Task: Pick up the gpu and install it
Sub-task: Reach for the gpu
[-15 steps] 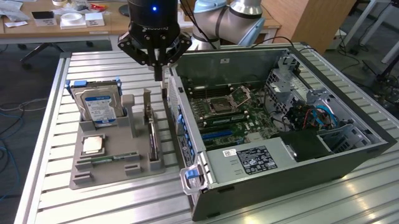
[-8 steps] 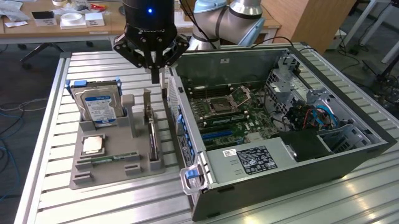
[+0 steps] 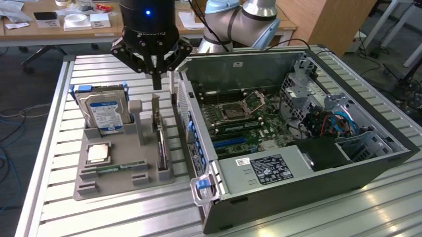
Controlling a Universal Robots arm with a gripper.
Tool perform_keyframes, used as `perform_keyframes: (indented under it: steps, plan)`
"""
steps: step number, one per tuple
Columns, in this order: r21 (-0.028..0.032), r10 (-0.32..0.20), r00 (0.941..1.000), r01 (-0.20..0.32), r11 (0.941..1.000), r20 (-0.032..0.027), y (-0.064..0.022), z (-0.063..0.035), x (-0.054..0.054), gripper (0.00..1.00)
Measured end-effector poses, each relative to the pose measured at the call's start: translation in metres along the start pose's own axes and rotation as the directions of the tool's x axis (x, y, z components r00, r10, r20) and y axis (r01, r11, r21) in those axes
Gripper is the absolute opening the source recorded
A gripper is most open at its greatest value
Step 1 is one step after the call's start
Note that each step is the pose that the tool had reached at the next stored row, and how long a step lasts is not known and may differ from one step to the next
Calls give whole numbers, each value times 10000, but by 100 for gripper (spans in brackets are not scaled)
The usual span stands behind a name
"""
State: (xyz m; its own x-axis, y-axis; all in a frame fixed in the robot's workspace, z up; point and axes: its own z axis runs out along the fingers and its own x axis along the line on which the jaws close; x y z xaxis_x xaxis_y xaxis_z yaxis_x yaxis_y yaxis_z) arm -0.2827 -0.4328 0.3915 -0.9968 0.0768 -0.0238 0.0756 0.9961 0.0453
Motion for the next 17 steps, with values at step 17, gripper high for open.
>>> perform_keyframes:
  steps: [17]
  plan:
    - [1,0,10000,0,10000,-1,-74,3,45,11]
